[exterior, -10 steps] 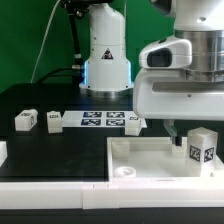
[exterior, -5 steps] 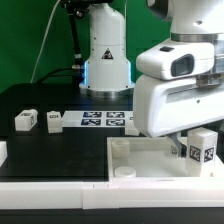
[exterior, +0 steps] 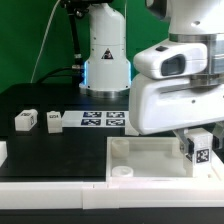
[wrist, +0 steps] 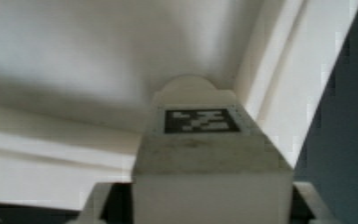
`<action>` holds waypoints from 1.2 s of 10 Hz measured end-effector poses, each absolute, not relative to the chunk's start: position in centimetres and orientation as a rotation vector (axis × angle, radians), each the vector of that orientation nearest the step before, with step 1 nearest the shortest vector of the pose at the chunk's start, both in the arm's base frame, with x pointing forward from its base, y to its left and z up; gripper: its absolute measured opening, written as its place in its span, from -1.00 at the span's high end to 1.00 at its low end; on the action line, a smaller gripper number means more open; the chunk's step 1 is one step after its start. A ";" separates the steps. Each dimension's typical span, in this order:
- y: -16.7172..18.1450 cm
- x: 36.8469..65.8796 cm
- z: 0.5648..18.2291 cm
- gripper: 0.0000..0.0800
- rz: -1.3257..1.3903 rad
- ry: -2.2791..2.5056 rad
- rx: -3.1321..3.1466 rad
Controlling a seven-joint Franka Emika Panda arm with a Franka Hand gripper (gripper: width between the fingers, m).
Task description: Assemble one leg
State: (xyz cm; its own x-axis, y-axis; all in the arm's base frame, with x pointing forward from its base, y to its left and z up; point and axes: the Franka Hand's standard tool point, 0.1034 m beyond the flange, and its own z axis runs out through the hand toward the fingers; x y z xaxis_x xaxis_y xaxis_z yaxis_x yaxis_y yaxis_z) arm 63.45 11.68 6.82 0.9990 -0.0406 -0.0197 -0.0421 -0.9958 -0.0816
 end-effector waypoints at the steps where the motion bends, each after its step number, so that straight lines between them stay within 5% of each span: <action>1: 11.6 63.4 6.8 0.28 0.038 0.300 -3.045; 6: 11.0 63.3 6.8 0.27 0.148 1.284 -2.810; 11: 10.8 63.4 6.8 0.27 0.165 1.496 -2.694; 12: 11.1 63.4 6.9 -0.19 0.167 1.457 -2.712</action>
Offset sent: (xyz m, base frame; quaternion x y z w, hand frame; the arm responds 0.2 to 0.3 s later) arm 0.0059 -0.0062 -0.0001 -0.0303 -0.0412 0.3528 0.9343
